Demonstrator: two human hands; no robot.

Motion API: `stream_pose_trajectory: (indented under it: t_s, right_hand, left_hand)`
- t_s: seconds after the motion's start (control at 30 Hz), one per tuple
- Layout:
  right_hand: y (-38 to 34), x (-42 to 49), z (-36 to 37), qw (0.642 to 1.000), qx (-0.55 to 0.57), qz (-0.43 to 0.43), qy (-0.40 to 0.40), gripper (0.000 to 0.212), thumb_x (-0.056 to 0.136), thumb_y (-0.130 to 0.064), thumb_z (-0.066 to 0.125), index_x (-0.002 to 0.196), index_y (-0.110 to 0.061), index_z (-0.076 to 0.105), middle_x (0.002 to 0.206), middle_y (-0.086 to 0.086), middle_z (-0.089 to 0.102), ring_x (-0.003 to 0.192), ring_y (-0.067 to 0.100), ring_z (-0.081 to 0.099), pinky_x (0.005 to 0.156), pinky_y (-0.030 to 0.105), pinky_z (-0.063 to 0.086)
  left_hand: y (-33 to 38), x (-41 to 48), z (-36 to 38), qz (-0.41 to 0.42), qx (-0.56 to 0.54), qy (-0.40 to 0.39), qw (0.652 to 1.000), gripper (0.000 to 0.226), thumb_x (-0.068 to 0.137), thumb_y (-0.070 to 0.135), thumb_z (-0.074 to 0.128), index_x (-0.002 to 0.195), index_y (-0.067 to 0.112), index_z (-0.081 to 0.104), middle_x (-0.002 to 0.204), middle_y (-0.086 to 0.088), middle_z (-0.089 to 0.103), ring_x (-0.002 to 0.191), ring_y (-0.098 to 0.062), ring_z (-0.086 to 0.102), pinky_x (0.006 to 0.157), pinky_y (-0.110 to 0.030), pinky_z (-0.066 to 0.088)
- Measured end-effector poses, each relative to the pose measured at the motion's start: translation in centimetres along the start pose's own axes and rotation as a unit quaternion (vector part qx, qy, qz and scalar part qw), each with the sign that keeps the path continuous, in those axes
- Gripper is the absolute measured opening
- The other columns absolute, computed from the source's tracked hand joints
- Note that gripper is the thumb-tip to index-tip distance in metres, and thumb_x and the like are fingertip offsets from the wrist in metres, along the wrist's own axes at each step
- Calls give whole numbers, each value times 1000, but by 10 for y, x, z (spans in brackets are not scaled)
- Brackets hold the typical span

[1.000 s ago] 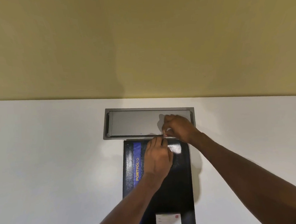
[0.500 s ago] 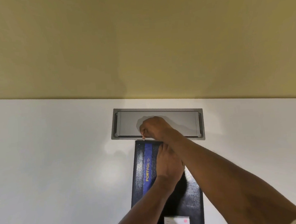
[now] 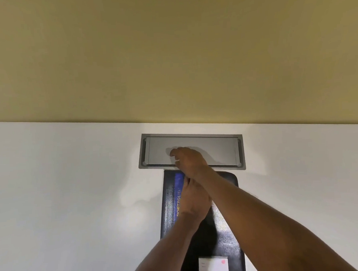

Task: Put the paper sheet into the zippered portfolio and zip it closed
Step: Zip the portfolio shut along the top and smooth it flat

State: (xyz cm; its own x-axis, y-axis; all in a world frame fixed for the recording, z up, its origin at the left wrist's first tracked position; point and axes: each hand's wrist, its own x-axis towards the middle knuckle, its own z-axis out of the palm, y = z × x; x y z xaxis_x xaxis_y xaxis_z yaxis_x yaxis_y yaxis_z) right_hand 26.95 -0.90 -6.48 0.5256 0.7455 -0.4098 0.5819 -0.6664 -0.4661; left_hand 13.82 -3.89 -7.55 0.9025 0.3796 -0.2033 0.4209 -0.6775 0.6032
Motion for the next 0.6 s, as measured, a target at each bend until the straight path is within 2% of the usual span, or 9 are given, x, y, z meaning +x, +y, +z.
stream_pose_trajectory:
  t_s: [0.07, 0.13, 0.2, 0.33, 0.47, 0.6]
  right_hand:
    - [0, -19, -6, 999, 17, 22, 45, 42, 96, -15, 56, 138, -21, 55, 134, 3, 61, 119, 27, 57, 97, 39, 49]
    - [1, -42, -7, 995, 22, 39, 87, 45, 98, -19, 55, 143, -20, 50, 141, 4, 56, 124, 26, 54, 101, 39, 47]
    - [3, -66, -4, 990, 23, 55, 124, 48, 99, -22, 56, 146, -20, 47, 146, 4, 53, 129, 25, 52, 107, 38, 44]
    - [8, -112, 12, 982, 12, 95, 162, 56, 98, -31, 58, 150, -20, 41, 155, 5, 44, 142, 25, 42, 116, 39, 38]
    - [9, -158, 33, 974, 12, 154, 166, 64, 98, -39, 55, 155, -22, 32, 161, 4, 35, 146, 25, 35, 118, 41, 35]
    - [12, -201, 54, 966, 7, 197, 166, 70, 94, -44, 60, 154, -23, 31, 160, 3, 35, 144, 25, 36, 118, 40, 35]
  left_hand:
    - [-14, -3, -1, 53, 68, 11, 996, 47, 99, 28, 60, 142, 10, 53, 139, -12, 62, 138, -29, 51, 121, -46, 35]
    - [-23, -11, -3, 56, 123, 8, 991, 53, 102, 33, 54, 149, 12, 45, 149, -12, 55, 144, -28, 44, 125, -48, 27]
    - [-28, -22, -9, 31, 160, 21, 986, 59, 100, 31, 56, 153, 11, 42, 156, -13, 48, 148, -29, 40, 126, -48, 22]
    - [-31, -43, -28, -7, 181, 11, 983, 65, 102, 40, 46, 160, 16, 31, 166, -6, 33, 155, -25, 27, 127, -47, 20]
    - [-33, -67, -39, -33, 184, -23, 982, 69, 104, 46, 38, 164, 17, 17, 171, -5, 19, 158, -25, 16, 129, -45, 13]
    - [-38, -93, -41, -69, 150, -20, 986, 72, 103, 47, 42, 164, 19, 16, 172, -4, 17, 157, -25, 19, 127, -47, 20]
